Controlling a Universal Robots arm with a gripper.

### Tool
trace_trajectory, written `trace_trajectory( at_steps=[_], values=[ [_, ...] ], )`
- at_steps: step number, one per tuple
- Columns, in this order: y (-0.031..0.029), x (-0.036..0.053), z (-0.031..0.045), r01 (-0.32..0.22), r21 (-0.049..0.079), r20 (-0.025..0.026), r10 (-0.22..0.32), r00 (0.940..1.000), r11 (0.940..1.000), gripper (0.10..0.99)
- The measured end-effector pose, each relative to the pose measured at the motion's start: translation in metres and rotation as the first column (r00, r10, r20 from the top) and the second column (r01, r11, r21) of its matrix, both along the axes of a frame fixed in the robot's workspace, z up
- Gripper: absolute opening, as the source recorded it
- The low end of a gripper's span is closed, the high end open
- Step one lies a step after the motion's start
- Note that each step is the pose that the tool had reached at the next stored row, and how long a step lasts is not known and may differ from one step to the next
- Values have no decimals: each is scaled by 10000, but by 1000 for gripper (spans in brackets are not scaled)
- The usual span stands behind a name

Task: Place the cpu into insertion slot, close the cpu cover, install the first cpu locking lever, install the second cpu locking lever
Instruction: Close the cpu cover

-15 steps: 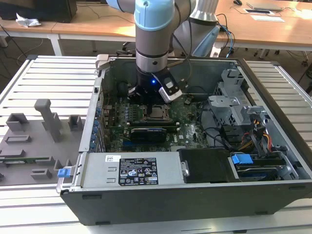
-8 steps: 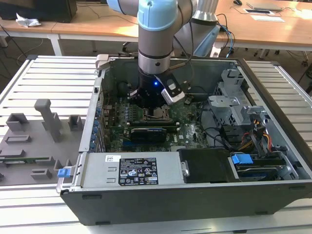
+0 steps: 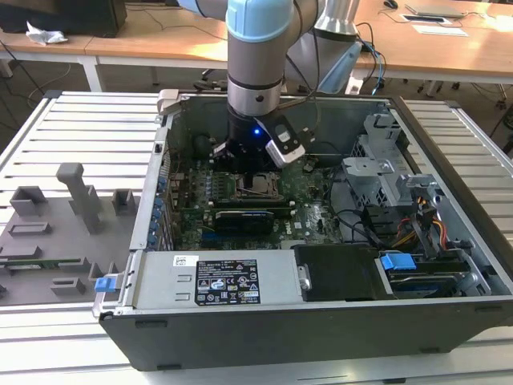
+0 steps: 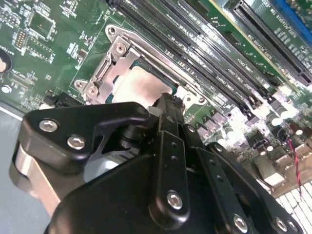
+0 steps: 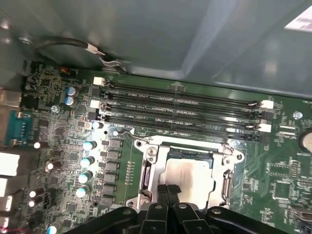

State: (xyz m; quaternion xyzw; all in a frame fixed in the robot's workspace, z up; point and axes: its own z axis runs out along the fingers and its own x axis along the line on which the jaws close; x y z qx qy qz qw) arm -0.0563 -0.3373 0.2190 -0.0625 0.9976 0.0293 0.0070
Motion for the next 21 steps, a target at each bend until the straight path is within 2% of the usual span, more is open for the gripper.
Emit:
trace_trajectory(
  at_steps=[5, 9, 14, 19, 21],
  values=[
    [0, -14, -3, -282, 0, 5, 282, 9996, 9996, 106],
    [0, -90, -16, -341, 0, 20, 341, 9994, 9994, 106],
    [1, -129, -48, -384, 79, 28, 384, 9993, 9992, 106],
    [51, -130, -68, -397, 85, 28, 397, 9992, 9992, 106],
    [54, -129, -89, -403, 87, 29, 403, 9992, 9991, 106]
  ],
)
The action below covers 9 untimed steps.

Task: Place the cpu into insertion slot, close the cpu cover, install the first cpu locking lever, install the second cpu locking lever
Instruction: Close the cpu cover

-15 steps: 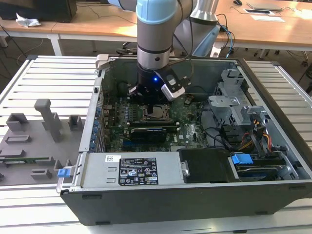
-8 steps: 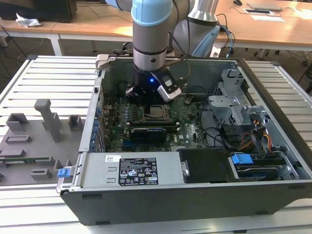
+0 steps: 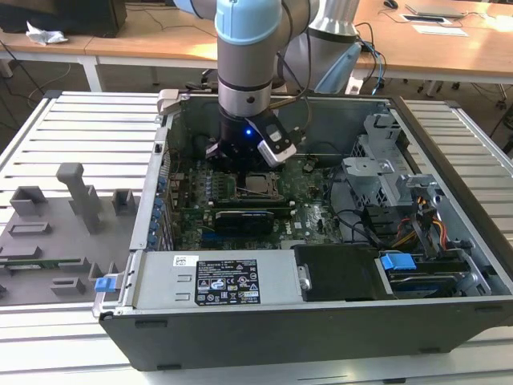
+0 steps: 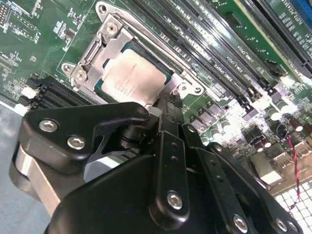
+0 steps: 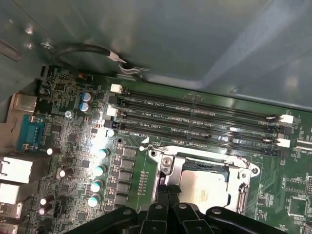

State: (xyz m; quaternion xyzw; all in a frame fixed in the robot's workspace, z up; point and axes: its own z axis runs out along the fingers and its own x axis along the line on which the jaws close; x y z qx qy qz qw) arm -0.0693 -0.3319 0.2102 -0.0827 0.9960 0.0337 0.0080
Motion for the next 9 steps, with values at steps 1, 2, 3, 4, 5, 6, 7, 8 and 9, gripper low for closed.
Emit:
trace_trajectory(
  at_steps=[1, 2, 3, 4, 5, 6, 7, 8, 9],
  values=[
    [0, 0, -9, -1, -1, -1, 1, 10000, 10000, 106],
    [0, 0, -19, -1, -1, 0, 1, 10000, 10000, 106],
    [1, 0, -25, -1, 0, -1, 1, 10000, 10000, 106],
    [2, 1, -29, -1, -3, -2, 1, 10000, 10000, 106],
    [2, 9, -31, 0, -1, -1, 0, 10000, 10000, 106],
    [2, 16, -32, 0, 0, -1, 0, 10000, 10000, 106],
    [2, 23, -33, 0, 0, -1, 0, 10000, 10000, 106],
    [3, 31, -37, 0, 0, -1, 0, 10000, 10000, 106],
    [2, 35, -42, 0, -1, -1, 0, 10000, 10000, 106]
  ],
)
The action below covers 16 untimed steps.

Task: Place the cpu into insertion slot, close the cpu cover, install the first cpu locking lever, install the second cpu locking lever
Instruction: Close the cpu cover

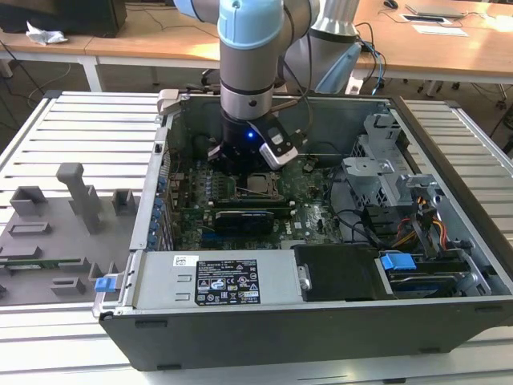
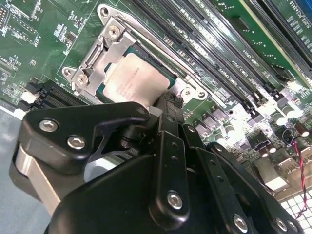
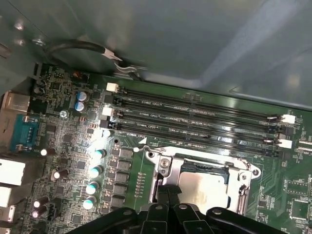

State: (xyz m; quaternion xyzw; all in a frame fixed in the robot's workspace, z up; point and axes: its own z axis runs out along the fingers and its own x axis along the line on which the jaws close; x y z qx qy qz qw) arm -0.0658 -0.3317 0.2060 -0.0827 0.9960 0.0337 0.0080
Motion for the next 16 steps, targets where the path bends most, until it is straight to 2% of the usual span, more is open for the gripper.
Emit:
trace_trajectory(
  at_steps=[6, 10, 14, 16],
  values=[
    [0, 18, -2, 1, -1, 0, -1, 10000, 10000, 106],
    [1, 31, 86, -3, 3, 1, 3, 10000, 10000, 106],
    [0, 246, 87, 0, -1, -46, 0, 10000, 10000, 106],
    [0, 264, 97, -2, -3, -62, 2, 10000, 10000, 106]
  ],
)
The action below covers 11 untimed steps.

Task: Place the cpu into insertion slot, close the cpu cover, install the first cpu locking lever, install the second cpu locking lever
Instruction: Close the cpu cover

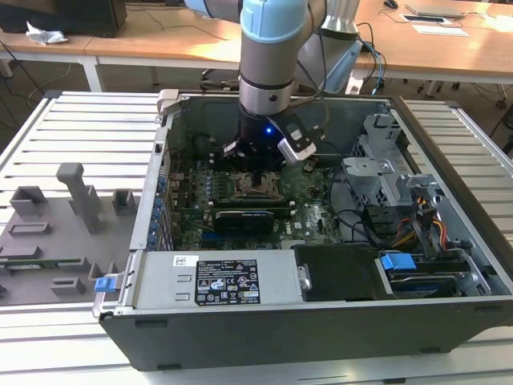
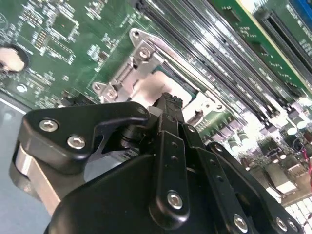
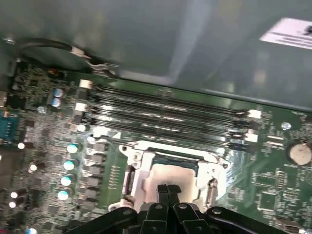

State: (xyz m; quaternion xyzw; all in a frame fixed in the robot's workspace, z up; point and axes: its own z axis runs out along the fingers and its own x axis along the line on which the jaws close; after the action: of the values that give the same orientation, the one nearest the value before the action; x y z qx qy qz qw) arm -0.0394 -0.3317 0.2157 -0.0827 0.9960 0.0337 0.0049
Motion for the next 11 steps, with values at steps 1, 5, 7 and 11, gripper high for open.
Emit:
trace_trajectory(
  at_steps=[1, 5, 7, 11],
  values=[
    [1, 1, 17, 1, 2, 1, -1, 10000, 10000, 106],
    [2, 1, 190, 1, 2, 1, -1, 10000, 10000, 106],
    [2, 1, 282, 1, 1, 0, -1, 10000, 10000, 106],
    [2, 1, 309, 1, 1, 1, -1, 10000, 10000, 106]
  ],
)
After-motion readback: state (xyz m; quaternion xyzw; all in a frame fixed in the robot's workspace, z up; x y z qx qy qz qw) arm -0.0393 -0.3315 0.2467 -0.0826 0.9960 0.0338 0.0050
